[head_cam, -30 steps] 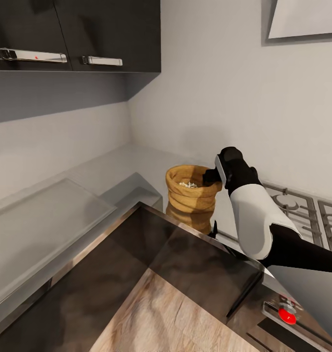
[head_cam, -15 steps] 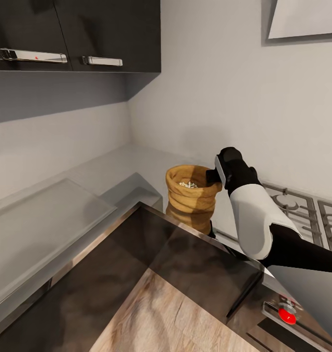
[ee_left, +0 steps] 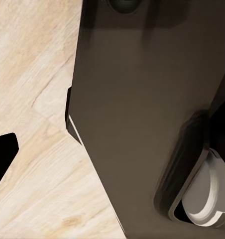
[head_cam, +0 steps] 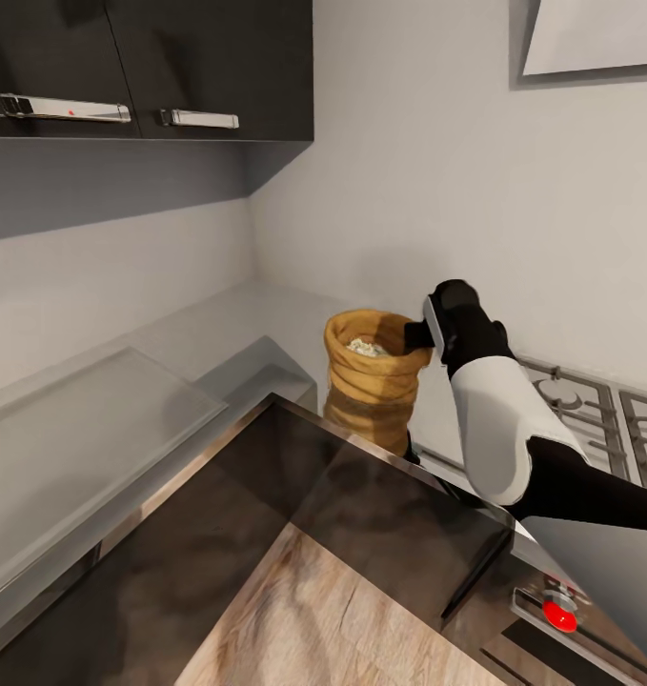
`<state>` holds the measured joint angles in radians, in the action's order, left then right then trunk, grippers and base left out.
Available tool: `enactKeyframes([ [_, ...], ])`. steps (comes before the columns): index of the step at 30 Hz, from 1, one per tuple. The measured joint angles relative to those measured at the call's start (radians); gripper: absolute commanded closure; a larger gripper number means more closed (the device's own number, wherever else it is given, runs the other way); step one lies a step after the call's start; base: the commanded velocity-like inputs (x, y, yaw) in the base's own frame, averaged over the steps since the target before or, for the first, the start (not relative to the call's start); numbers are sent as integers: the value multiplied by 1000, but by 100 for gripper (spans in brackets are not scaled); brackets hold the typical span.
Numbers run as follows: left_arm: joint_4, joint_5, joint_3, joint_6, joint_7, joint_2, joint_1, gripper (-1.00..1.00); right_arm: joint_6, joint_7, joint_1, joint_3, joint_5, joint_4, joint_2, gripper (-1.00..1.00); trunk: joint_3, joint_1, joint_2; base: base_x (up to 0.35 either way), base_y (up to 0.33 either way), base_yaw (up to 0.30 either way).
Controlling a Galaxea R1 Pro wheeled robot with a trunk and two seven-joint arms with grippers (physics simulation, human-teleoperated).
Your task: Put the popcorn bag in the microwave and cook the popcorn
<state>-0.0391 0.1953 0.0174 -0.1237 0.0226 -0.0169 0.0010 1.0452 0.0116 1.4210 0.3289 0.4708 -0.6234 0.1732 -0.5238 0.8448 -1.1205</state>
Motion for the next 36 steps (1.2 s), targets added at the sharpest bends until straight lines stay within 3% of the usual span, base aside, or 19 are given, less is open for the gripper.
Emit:
enactKeyframes([
  [9, 0, 0, 0, 0, -1, -1, 0, -100, 0, -6, 8, 0, 0, -53, 0, 100, 0, 0, 0, -52, 0, 0],
  [30, 2, 3, 1, 0, 6, -4, 0, -100, 0, -6, 8, -4, -4, -54, 0, 100, 0, 1, 0, -342, 0, 0],
  [36, 5, 3, 0, 9, 6, -16, 0, -100, 0, -7, 8, -5, -8, -54, 0, 100, 0, 1, 0, -347, 0, 0],
])
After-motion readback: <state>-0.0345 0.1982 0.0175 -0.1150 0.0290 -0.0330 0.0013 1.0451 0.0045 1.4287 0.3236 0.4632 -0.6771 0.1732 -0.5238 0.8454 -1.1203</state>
